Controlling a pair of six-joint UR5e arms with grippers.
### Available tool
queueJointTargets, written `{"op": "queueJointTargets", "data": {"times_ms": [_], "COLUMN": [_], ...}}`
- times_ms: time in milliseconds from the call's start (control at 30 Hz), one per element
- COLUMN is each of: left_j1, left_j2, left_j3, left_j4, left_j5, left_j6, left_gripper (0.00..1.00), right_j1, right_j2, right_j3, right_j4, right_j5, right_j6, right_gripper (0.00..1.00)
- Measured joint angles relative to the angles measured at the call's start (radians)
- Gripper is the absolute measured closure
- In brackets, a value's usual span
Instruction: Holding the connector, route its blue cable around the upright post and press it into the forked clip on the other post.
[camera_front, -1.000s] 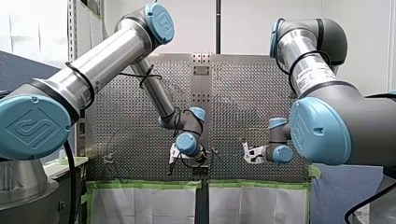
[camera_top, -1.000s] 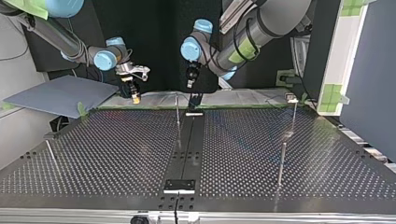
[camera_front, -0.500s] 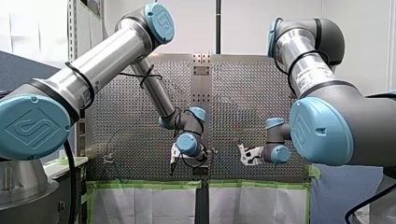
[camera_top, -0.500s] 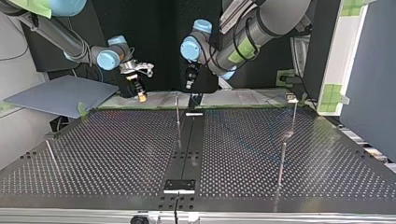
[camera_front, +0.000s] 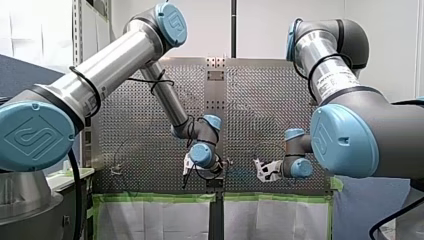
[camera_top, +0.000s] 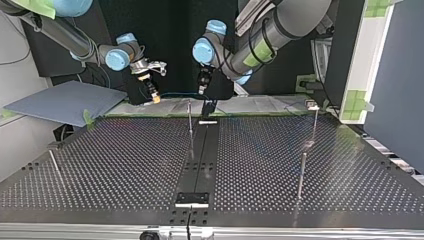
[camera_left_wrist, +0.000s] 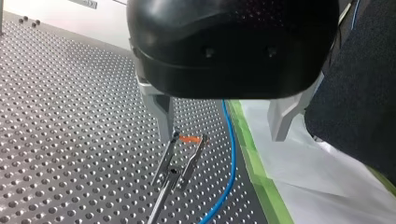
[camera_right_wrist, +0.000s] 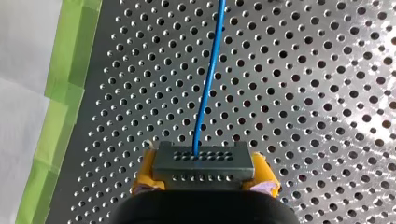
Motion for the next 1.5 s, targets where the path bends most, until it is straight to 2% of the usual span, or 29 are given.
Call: {"op": "queueJointTargets", "data": {"times_ms": [433, 833, 1100, 1500], "left_j1": [0.002, 0.017, 0.033, 0.048], "left_j2": [-0.007, -0.045, -0.054, -0.114], "left_j3": [0.001, 0.039, 0.076, 0.140], "left_j4": [0.001, 0.023, 0.003, -0.044], "left_j5": [-0.003, 0.001, 0.000, 0.022], "left_j6": [-0.007, -0.030, -0.043, -0.055], "left_gripper": [0.00, 0.00, 0.00, 0.00], "right_j1": [-0.004, 0.000, 0.000, 0.000], "right_j2": [-0.001, -0.001, -0.001, -0.001], "right_j3": [0.000, 0.000, 0.000, 0.000], "right_j4": [0.000, -0.003, -0.004, -0.005], "right_j5": [-0.036, -0.039, -0.040, -0.040], "right_j6": [0.001, 0.003, 0.003, 0.005], "right_gripper": [1.00, 1.00, 1.00, 1.00]}}
